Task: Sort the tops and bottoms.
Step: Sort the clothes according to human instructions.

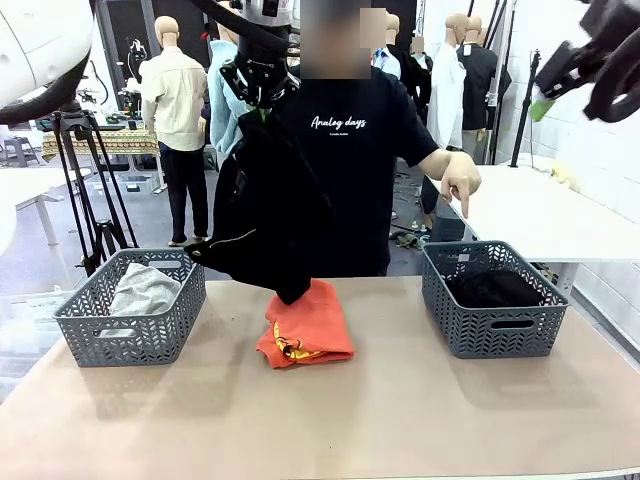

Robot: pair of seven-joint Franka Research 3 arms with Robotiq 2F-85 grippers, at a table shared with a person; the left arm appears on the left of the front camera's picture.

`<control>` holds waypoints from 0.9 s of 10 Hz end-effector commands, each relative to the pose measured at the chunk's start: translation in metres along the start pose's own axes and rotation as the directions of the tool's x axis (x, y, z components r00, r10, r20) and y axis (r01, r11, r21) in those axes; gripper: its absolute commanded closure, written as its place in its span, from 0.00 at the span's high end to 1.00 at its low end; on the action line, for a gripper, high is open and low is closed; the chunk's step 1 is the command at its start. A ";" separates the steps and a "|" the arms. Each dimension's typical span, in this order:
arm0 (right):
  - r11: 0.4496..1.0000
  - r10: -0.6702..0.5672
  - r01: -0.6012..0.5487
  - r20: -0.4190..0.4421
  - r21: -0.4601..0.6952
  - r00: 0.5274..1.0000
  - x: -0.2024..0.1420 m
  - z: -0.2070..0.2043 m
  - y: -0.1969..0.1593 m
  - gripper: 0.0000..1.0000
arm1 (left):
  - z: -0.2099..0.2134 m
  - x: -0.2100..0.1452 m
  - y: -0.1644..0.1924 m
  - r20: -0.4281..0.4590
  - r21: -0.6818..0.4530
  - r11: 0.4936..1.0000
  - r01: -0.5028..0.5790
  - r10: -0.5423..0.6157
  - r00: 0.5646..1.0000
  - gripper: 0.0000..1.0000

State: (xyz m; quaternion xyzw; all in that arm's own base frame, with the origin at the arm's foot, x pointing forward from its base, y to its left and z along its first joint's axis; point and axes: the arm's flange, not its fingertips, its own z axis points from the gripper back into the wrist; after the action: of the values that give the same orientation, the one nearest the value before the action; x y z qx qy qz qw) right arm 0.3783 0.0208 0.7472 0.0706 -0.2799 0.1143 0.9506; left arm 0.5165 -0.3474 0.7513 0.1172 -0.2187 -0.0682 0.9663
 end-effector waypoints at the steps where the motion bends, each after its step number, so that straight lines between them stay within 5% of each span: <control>1: 0.998 -0.033 0.033 -0.003 0.062 0.999 0.000 -0.008 -0.006 1.00 | 0.000 0.000 0.000 0.000 0.000 1.000 0.000 0.000 1.000 0.00; 4: 1.000 0.000 0.000 0.000 0.000 1.000 0.000 0.000 0.000 1.00 | 0.040 0.071 -0.066 0.162 -0.267 0.961 0.070 -0.027 0.986 0.00; 8: 1.000 0.000 0.000 0.000 0.000 1.000 0.000 0.000 0.000 1.00 | 0.090 0.118 -0.116 0.294 -0.344 0.921 0.182 -0.078 0.953 0.00; 9: 1.000 0.000 0.000 0.000 0.000 1.000 0.000 0.000 0.000 1.00 | 0.032 0.019 -0.093 0.254 -0.323 0.936 0.141 -0.058 0.966 0.00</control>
State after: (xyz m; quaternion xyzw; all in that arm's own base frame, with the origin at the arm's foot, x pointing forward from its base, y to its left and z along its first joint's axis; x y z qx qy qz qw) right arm 0.3771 0.0225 0.7481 0.0750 -0.2772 0.1126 0.9512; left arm 0.5091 -0.4531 0.7646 -0.0620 -0.3201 -0.1798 0.9281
